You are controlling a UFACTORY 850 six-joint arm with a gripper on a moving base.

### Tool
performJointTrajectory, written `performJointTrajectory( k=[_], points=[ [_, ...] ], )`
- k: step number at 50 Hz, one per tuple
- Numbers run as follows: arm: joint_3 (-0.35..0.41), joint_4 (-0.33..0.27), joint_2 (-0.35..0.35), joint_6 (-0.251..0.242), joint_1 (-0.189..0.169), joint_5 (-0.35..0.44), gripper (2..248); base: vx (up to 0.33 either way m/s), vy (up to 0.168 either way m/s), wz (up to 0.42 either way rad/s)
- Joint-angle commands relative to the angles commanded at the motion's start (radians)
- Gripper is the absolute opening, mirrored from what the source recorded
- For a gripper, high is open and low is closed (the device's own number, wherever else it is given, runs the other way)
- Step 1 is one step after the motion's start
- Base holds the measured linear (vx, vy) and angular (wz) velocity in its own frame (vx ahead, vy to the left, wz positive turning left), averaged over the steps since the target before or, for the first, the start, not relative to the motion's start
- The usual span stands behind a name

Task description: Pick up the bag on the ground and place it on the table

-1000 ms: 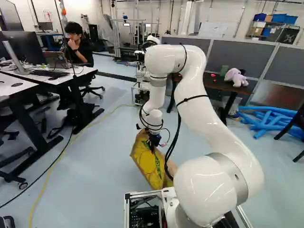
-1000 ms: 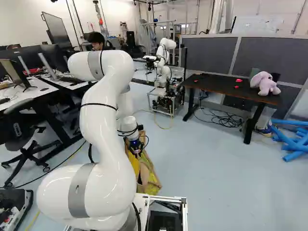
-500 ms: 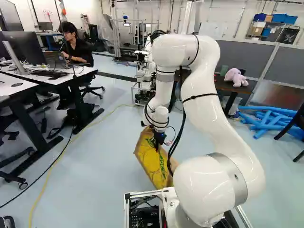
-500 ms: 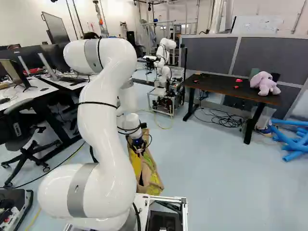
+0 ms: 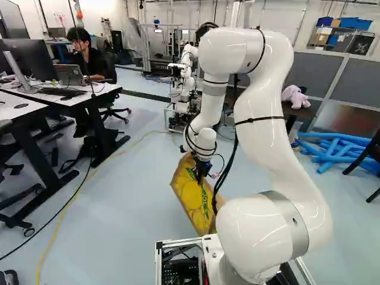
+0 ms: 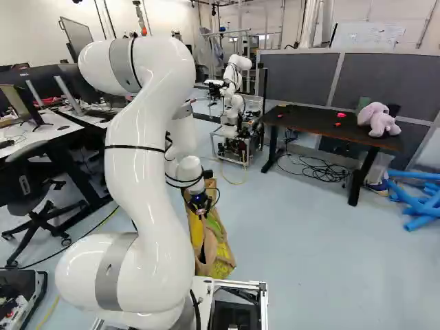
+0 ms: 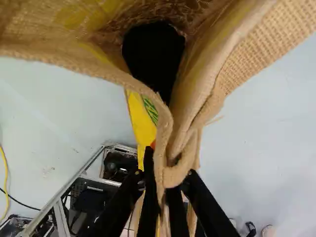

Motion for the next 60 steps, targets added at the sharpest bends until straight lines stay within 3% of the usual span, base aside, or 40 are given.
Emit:
performJointTrajectory(
  k=[60],
  points=[
    [0.017,0.000,0.217,0.000,-0.074,-0.171,22,0.000,0.000,0.000]
  ],
)
